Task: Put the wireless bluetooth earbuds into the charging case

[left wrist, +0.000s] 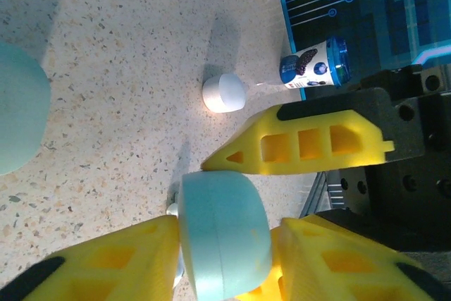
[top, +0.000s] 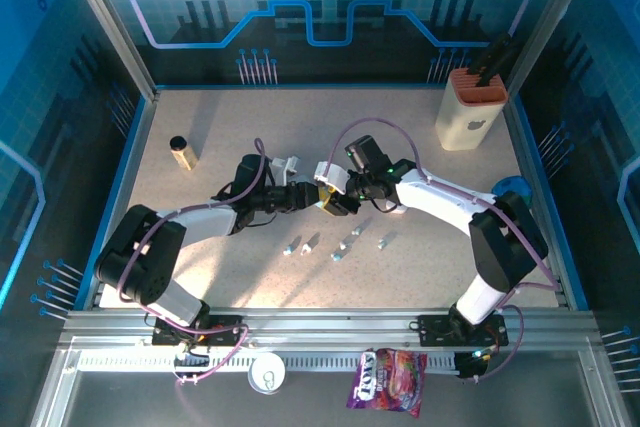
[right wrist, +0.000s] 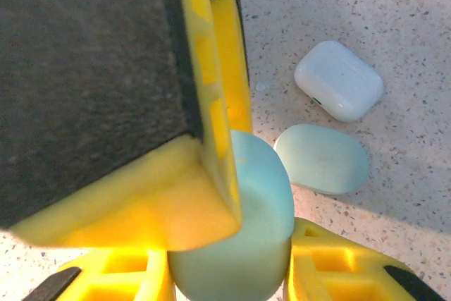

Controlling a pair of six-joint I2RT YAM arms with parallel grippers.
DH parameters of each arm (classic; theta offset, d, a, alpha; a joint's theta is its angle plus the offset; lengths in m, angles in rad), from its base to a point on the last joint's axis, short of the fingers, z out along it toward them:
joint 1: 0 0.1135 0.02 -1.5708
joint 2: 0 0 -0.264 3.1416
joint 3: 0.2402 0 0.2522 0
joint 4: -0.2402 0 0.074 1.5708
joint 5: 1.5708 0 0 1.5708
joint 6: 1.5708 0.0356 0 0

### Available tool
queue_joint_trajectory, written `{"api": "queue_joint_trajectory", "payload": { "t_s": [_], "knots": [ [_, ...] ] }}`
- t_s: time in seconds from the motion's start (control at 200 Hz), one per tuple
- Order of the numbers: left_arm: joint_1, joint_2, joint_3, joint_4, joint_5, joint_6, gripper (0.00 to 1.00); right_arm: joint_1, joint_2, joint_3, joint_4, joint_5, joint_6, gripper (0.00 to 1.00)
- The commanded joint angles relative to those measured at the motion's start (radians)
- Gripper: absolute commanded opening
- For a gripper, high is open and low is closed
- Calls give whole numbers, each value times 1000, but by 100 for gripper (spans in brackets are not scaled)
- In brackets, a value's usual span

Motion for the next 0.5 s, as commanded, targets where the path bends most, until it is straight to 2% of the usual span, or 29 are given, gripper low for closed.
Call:
{"api": "queue_joint_trajectory", "payload": {
  "t_s": [0.0,0.115,0.205,0.25,0.37,0.495],
  "knots": [
    [-10,9,17,2,40,9,36,-15,-32,-11,36,19,16,29],
    [-12,1,14,11,42,23,26,-17,-43,-14,49,24,26,30],
    [-12,-10,9,39,39,54,22,-16,-64,-27,70,24,40,34],
    [-12,-16,2,61,35,71,22,-17,-78,-32,72,25,46,40],
    [-12,-33,-34,196,28,139,20,-17,-148,-61,87,15,76,66],
    [-12,-24,-72,396,10,219,18,-20,-255,-124,130,-51,139,76]
  ]
}}
